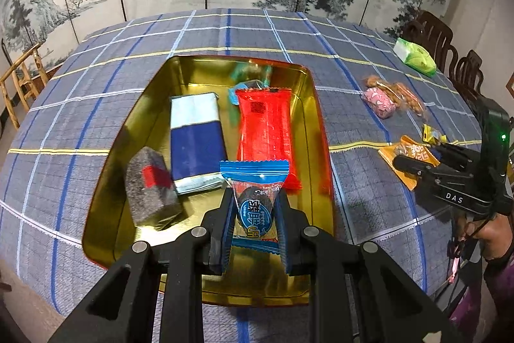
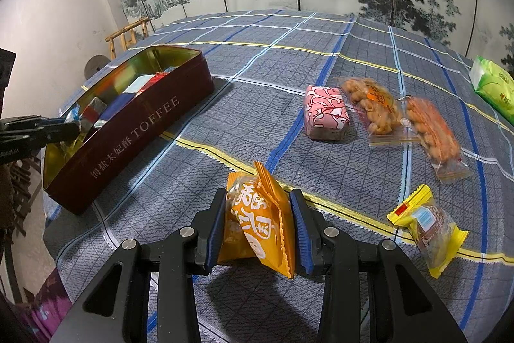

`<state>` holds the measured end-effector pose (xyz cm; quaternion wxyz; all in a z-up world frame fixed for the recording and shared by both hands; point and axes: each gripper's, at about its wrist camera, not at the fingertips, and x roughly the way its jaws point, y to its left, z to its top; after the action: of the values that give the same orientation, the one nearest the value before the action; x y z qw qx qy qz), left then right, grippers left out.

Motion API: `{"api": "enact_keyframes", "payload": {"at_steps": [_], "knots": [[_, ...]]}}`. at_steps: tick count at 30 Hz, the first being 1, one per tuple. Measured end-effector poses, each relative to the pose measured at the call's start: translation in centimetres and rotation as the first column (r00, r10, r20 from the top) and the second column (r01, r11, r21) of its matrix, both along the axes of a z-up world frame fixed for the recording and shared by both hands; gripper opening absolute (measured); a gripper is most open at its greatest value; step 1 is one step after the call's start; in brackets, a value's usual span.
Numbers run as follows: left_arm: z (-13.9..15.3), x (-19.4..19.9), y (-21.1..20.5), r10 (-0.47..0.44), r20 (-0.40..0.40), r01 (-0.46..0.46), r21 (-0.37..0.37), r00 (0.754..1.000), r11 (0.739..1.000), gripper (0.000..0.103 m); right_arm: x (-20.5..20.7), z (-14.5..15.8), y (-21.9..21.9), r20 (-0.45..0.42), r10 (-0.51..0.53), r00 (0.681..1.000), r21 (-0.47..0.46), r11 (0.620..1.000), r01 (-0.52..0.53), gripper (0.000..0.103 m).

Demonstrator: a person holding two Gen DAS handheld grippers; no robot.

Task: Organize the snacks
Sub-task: 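Lower the blue cookie packet into the tin and open the left gripper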

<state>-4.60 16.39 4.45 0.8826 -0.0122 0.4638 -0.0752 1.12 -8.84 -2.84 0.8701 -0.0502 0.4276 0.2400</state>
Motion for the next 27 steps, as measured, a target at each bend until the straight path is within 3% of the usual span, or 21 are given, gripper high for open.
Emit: {"api": "enact_keyframes", "payload": {"at_steps": [8,13,15,27], "knots": [[-0.4,-0.1,-0.1,-0.008,-0.003,0.008,0.007,1.000,1.000,0.023,-0.1,0.0,0.0,0.001,0.000,1.000,-0.002,1.000,0.000,0.040],[-0.2,-0.3,0.1,0.004,0.005,-0.004,-0.007,1.000,1.000,0.035,0.0,0.0,0.0,0.002,0.001,1.000,-0.004,1.000,-0.001,0.040],[0.0,-0.4,0.2,0.011,0.011,-0.011,-0.009,1.000,1.000,0.049,-0.1,0.0,0.0,0.001,0.001,1.000,-0.003,1.000,-0.001,0.040],[1.6,-2.5,0.5,0.057,0.103,-0.065,0.078,0.993,0.995,0.070,-0.1,0.0,-0.1,-0.003,-0.017,1.000,0.005,1.000,0.017,0.040]]}}
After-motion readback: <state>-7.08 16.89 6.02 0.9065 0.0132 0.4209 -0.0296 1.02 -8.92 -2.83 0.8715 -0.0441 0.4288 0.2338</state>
